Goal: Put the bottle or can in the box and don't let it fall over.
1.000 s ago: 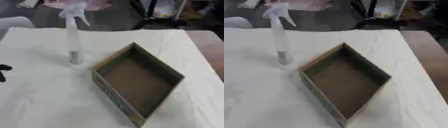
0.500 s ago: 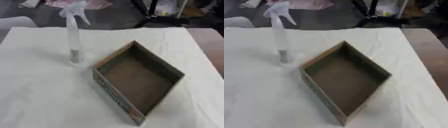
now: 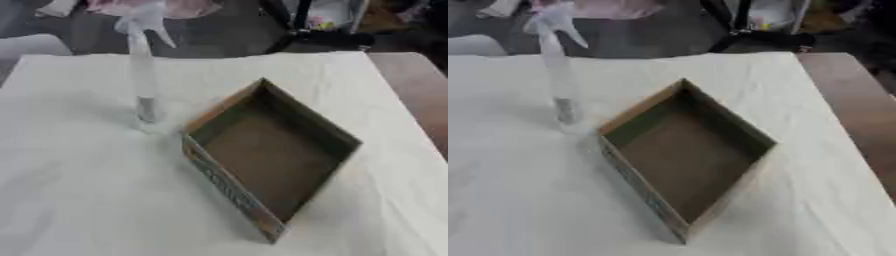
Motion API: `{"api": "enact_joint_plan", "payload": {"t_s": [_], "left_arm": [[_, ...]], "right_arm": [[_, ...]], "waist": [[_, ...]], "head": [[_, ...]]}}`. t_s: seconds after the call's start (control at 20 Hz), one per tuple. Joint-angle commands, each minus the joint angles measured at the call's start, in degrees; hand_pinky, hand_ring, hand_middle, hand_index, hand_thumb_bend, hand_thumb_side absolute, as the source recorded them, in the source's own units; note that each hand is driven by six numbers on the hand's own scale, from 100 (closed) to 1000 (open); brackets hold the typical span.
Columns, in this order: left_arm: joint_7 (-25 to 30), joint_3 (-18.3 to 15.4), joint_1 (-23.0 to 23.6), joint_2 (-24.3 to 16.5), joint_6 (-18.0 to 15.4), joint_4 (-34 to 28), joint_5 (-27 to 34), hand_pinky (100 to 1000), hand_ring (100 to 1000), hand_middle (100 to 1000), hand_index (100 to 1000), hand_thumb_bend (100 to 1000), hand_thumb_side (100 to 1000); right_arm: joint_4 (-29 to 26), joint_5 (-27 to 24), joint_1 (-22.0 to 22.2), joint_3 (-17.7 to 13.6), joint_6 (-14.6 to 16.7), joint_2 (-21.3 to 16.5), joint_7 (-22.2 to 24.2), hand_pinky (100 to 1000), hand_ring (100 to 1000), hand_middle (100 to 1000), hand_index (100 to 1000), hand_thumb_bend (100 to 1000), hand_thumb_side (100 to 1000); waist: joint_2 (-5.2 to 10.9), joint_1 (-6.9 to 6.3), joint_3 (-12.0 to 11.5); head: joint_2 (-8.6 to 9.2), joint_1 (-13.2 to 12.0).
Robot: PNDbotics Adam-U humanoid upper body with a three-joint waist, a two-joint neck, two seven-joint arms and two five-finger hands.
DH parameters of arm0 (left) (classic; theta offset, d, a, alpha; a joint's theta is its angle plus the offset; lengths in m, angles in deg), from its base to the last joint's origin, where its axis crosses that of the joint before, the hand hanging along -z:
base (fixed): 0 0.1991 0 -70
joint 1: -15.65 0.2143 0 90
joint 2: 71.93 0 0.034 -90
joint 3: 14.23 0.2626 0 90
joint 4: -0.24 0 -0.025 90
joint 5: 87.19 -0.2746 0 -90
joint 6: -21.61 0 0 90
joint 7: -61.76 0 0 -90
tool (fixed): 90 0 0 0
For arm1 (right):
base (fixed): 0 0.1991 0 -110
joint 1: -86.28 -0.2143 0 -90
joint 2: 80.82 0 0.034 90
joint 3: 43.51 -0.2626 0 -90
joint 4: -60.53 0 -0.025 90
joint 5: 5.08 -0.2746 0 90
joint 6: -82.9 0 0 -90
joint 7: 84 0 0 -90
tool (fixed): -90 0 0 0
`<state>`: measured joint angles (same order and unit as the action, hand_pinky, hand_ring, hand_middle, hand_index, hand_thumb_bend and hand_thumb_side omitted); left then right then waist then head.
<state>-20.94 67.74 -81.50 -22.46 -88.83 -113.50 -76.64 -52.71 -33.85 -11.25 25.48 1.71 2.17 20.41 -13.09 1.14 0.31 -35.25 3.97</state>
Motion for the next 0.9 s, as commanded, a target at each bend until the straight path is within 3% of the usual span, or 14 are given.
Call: {"api": "enact_joint_plan", "payload": {"t_s": [0.05, 0.25, 0.4, 0.65, 0.9], "left_arm": [[4.27, -1.10, -2.31, -6.14, 2.65, -0.85, 1.26, 708, 328, 945, 953, 100, 872], [9.67, -0.91, -8.77, -9.89, 6.20, 0.71, 4.83, 718, 333, 945, 957, 100, 883], [14.84, 1.60, -16.37, -11.38, 8.09, 5.91, 7.51, 719, 335, 943, 956, 100, 889], [21.80, 6.02, -27.81, -9.69, 9.13, 14.13, 9.47, 714, 322, 935, 950, 100, 869], [28.95, 10.08, -35.30, -6.39, 9.59, 20.88, 7.23, 724, 353, 938, 950, 100, 837]], "right_arm": [[-0.77, -0.08, -0.09, -0.04, 0.22, -2.31, 0.29, 1000, 1000, 1000, 983, 100, 404], [-0.52, -0.07, 0.23, 0.24, 0.41, -2.68, 0.57, 1000, 1000, 1000, 982, 100, 402], [-0.24, -0.24, 0.05, 0.69, 0.33, -2.76, 0.97, 1000, 1000, 1000, 983, 100, 400], [0.12, -0.70, -0.34, 1.56, 0.35, -3.16, 1.87, 1000, 1000, 1000, 982, 100, 392], [0.31, -0.45, 0.30, 1.86, 1.20, -4.78, 2.41, 1000, 1000, 1000, 978, 100, 375]], "waist": [[1.34, -0.14, -0.13], [1.87, -0.10, -0.21], [2.26, -0.01, 0.10], [2.96, 0.15, 1.08], [3.58, -0.25, 1.75]], "head": [[-0.48, 0.26], [-0.94, 0.27], [-1.09, 0.31], [-1.17, 0.15], [-1.98, -0.31]]}}
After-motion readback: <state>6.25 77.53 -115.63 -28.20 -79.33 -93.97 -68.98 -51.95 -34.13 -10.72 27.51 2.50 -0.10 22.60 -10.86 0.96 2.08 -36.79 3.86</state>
